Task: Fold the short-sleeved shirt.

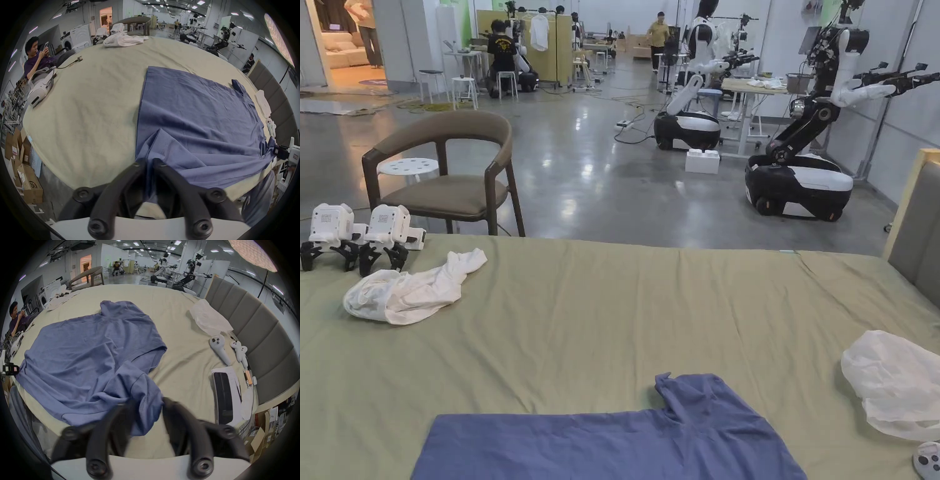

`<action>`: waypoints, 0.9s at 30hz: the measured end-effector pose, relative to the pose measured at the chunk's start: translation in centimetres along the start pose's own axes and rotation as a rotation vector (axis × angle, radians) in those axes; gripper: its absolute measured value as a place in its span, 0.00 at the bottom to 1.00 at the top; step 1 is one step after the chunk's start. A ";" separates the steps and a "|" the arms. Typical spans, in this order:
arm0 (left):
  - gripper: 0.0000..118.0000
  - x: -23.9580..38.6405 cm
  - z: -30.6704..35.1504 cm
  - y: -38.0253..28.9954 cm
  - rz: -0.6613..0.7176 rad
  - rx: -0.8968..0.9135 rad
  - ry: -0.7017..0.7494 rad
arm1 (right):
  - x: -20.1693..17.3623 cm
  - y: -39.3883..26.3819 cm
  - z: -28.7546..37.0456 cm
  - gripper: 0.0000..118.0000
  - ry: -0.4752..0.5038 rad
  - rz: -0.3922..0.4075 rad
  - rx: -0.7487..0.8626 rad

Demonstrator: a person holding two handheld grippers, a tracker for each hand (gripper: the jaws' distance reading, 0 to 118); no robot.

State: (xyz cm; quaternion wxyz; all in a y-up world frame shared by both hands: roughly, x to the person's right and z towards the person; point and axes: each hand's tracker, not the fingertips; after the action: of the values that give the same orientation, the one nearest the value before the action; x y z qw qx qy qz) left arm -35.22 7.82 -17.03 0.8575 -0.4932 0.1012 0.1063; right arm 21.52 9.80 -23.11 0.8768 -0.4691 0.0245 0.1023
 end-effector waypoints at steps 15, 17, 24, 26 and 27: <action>0.53 7.8 7.8 5.5 -0.085 0.669 -0.014 | -6.8 8.2 6.0 0.65 -0.049 -0.080 0.741; 0.47 8.9 8.6 5.8 -0.094 0.735 0.007 | -7.9 9.0 6.3 0.56 -0.026 -0.082 0.796; 0.00 10.0 9.1 6.7 -0.173 0.884 0.118 | -10.5 10.5 7.4 0.07 -0.004 -0.082 0.931; 0.00 9.6 8.3 7.0 -0.170 0.884 0.126 | -11.0 10.9 7.2 0.02 -0.012 -0.079 0.944; 0.00 9.3 8.0 7.2 -0.170 0.877 0.120 | -11.1 11.0 7.2 0.00 -0.011 -0.082 0.948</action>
State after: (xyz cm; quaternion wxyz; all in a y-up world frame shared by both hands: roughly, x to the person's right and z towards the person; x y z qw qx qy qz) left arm -27.83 19.06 -21.63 0.9837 -0.0951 0.1455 -0.0463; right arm 8.10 19.92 -26.55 0.9977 -0.0172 0.0454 0.0477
